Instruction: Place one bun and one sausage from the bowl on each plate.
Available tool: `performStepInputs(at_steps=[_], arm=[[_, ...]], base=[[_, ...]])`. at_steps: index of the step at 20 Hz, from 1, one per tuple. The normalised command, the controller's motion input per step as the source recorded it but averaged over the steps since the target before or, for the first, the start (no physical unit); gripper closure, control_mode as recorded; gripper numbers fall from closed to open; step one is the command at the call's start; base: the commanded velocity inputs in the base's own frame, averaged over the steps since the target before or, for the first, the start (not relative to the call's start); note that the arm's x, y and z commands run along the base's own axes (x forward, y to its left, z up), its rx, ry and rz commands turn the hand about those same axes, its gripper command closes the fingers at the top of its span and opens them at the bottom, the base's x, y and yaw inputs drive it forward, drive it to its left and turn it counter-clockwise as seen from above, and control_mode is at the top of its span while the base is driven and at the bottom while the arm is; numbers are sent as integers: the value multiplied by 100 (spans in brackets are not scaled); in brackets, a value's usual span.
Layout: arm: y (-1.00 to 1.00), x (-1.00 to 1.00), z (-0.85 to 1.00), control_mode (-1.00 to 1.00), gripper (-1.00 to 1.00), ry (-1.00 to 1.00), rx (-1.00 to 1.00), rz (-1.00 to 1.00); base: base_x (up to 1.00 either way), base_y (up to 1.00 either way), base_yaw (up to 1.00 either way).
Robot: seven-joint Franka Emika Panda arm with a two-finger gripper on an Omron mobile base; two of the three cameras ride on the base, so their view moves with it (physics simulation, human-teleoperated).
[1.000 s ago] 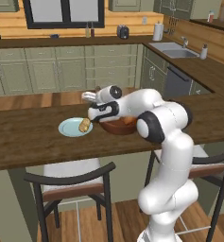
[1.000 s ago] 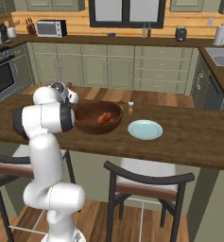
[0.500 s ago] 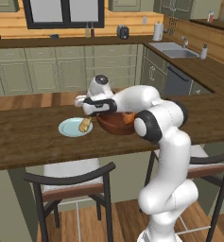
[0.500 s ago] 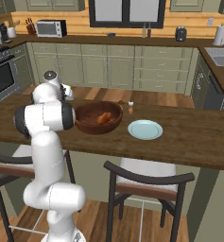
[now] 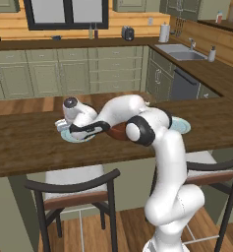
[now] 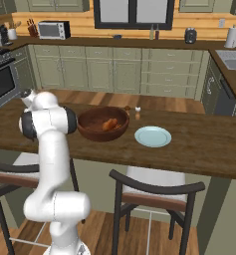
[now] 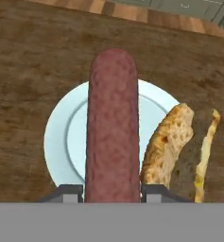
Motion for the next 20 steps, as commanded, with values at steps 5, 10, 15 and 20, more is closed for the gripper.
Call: performStepInputs(at_steps=[5, 10, 15, 20], arm=[[0, 12, -84, -100, 100, -3, -4, -6], [-3, 74, 15, -100, 100, -5, 5, 0], [-7, 97, 46, -100, -100, 1, 9, 0], [-9, 66, 7, -100, -100, 0, 1, 0]], base=[[0, 0, 0], [0, 0, 0], [0, 0, 0], [0, 0, 0]])
